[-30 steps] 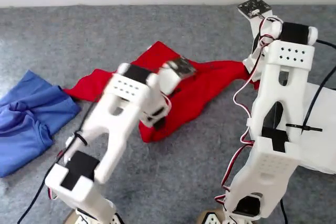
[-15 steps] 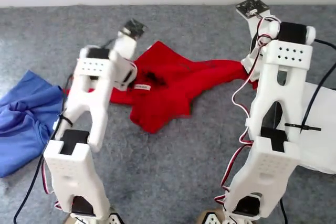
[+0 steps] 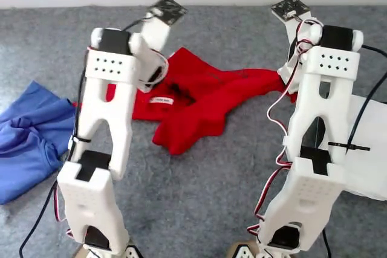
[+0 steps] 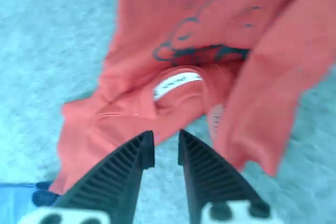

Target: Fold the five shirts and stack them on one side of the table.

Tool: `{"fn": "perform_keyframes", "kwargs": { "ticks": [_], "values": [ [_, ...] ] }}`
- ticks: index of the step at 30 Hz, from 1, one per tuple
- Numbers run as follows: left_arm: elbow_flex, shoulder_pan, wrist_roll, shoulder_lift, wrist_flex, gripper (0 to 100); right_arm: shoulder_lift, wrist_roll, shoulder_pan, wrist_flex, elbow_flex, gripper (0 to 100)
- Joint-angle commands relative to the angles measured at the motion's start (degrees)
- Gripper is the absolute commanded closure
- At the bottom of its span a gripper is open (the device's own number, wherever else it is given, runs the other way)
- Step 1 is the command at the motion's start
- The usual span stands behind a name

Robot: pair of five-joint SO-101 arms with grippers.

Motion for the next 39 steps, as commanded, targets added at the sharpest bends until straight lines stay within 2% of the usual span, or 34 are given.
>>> {"fn": "perform_keyframes", "kwargs": {
  "ticks": [1,6,9,14,18,21,25,30,35,39],
  "values": [
    [7.87,7.65,0.62,-8.35,1.49,92,-1.45,0.09,-0.31,1.10,-2.55,99.0],
    [23.69,19.60,2.20,-15.91,1.05,92,-1.45,0.09,-0.22,1.10,-2.46,99.0],
    [31.34,22.24,3.60,-16.53,-2.73,92,-1.36,0.09,-0.22,1.10,-2.37,99.0],
    [42.15,20.31,3.52,-16.35,-13.27,92,-1.36,0.09,-0.22,1.10,-2.37,99.0],
    [48.13,14.86,3.08,-16.26,-21.45,92,-1.36,0.09,-0.22,1.10,-2.37,99.0],
    [50.07,10.64,0.26,-14.15,-24.70,90,-1.36,0.09,-0.31,1.10,-2.37,99.0],
    [45.58,2.64,-0.62,-6.68,-26.90,83,-1.36,0.09,-0.31,1.19,-2.37,99.0],
    [31.52,-4.92,-0.62,4.40,-25.32,80,-1.36,0.09,-0.31,1.19,-2.37,99.0],
    [17.80,-5.36,-0.62,13.45,-16.79,80,-1.36,0.09,-0.31,1.80,-2.37,99.0],
    [9.19,-4.66,-0.53,15.82,-8.88,80,-1.45,0.09,-0.13,1.98,-2.37,99.0]
  ]
}}
